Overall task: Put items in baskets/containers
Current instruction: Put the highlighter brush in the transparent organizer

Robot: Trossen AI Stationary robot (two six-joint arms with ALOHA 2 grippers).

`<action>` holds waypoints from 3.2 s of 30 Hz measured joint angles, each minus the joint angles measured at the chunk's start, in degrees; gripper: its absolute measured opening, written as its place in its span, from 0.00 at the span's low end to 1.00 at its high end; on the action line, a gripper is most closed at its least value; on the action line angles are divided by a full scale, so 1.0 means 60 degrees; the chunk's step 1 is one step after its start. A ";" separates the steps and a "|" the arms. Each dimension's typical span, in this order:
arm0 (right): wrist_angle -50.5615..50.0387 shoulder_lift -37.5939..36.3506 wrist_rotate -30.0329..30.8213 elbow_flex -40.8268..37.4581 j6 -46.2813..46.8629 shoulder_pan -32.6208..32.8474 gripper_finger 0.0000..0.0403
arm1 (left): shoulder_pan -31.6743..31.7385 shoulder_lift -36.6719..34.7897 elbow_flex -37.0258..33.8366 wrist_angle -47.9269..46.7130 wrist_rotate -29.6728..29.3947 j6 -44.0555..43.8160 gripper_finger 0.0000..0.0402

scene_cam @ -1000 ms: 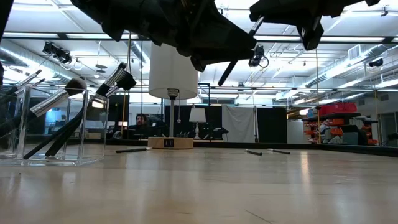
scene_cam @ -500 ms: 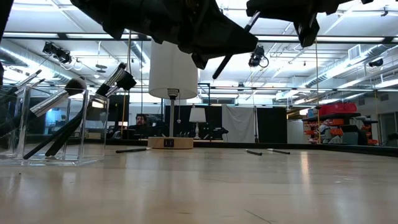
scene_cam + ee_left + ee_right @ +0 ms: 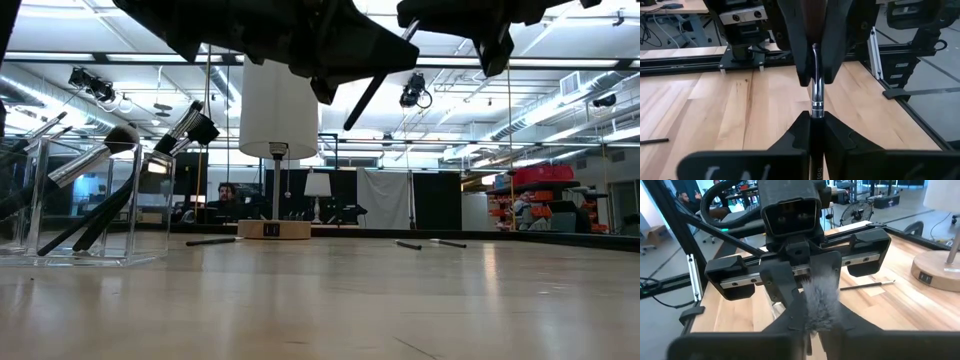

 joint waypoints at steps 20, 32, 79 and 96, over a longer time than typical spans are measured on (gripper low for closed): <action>0.0979 -0.0705 0.1943 -0.0004 -0.2428 0.1663 0.34 | -0.3627 -0.4243 -0.1591 -0.3910 -0.6345 -0.2377 0.06; 0.1078 -0.0594 0.1939 -0.0004 -0.2312 0.1351 0.34 | -0.4978 -0.4451 -0.4944 -0.1060 -0.8218 -0.4263 0.06; 0.1206 -0.0597 0.1760 -0.0004 -0.2224 0.1193 0.34 | -0.4370 -0.3508 -0.5202 -0.1453 -0.5706 -0.5841 0.17; 0.1206 -0.0597 0.1760 -0.0004 -0.2224 0.1193 0.34 | -0.4261 -0.3767 -0.4494 -0.2881 -0.4646 -0.5779 0.24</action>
